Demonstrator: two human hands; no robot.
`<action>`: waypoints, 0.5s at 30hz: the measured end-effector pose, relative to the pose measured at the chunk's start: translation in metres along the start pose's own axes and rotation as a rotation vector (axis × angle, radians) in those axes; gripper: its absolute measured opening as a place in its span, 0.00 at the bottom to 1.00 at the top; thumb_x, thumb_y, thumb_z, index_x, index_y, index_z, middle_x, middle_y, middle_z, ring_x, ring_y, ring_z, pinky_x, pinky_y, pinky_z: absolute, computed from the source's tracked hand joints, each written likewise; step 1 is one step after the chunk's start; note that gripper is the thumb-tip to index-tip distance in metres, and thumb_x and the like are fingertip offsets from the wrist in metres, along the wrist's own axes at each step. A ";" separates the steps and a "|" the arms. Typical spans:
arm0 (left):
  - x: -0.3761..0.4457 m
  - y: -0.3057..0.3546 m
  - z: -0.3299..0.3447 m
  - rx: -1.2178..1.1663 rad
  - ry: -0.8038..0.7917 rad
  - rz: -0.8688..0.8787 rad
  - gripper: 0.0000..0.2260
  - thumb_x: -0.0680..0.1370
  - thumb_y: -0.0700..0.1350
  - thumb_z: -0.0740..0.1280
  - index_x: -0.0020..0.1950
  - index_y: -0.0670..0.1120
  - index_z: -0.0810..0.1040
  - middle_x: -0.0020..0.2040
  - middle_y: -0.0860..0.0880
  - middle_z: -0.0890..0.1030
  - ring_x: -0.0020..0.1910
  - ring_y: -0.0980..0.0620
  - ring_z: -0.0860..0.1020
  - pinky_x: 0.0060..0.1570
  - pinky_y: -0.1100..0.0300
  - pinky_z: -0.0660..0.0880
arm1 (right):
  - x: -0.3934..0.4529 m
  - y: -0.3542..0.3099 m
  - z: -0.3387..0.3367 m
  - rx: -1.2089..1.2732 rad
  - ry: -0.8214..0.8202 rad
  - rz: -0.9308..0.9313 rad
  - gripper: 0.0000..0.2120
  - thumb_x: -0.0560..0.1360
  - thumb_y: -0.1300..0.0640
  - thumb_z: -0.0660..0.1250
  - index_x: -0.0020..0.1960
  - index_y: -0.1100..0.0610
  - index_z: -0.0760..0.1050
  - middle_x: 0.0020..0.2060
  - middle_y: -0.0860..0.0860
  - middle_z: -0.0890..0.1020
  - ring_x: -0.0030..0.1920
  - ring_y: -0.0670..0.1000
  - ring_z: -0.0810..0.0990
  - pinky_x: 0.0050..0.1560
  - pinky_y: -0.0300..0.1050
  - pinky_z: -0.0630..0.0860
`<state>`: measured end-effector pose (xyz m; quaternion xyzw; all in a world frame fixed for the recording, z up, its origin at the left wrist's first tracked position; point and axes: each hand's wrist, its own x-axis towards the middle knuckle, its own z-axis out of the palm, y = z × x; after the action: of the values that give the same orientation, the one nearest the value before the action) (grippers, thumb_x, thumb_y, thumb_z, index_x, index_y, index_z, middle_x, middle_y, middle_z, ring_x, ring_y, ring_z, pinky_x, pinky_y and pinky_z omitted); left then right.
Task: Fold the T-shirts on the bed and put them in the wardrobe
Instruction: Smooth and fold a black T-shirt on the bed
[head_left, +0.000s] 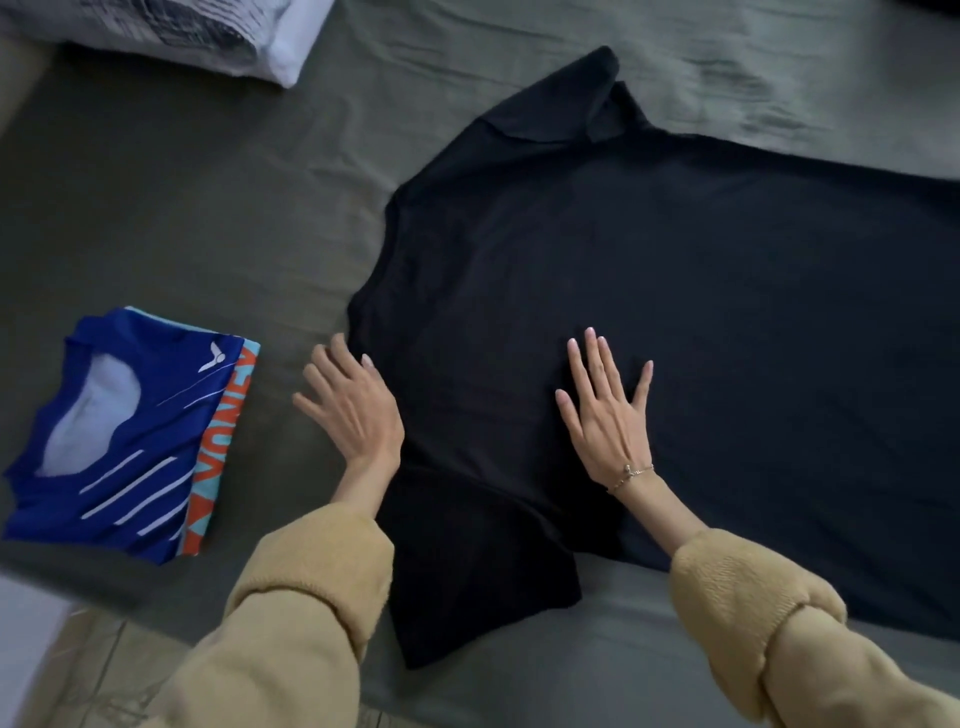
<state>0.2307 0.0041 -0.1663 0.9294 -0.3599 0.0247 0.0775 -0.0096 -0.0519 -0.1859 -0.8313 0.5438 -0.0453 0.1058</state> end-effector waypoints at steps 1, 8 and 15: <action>-0.007 0.006 0.000 -0.032 0.011 0.057 0.18 0.82 0.46 0.55 0.70 0.41 0.65 0.67 0.38 0.70 0.65 0.39 0.70 0.63 0.38 0.63 | -0.005 0.006 -0.002 -0.005 0.003 0.031 0.28 0.80 0.45 0.43 0.76 0.56 0.51 0.76 0.52 0.53 0.75 0.47 0.48 0.70 0.66 0.42; -0.092 0.085 0.012 -0.143 -0.200 0.632 0.26 0.81 0.54 0.44 0.77 0.43 0.54 0.78 0.46 0.55 0.76 0.50 0.53 0.70 0.38 0.45 | -0.071 0.076 -0.016 -0.016 -0.020 0.245 0.29 0.80 0.42 0.37 0.76 0.54 0.48 0.76 0.51 0.51 0.75 0.46 0.46 0.70 0.67 0.42; -0.171 0.144 0.026 -0.132 -0.293 0.866 0.26 0.82 0.56 0.38 0.78 0.47 0.49 0.78 0.47 0.51 0.76 0.53 0.48 0.71 0.39 0.47 | -0.130 0.174 -0.036 -0.026 -0.019 0.487 0.31 0.76 0.41 0.35 0.76 0.52 0.43 0.76 0.48 0.44 0.75 0.44 0.41 0.70 0.64 0.37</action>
<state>0.0068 0.0086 -0.1912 0.6802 -0.7230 -0.0999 0.0674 -0.2243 -0.0050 -0.1846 -0.6775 0.7275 -0.0037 0.1078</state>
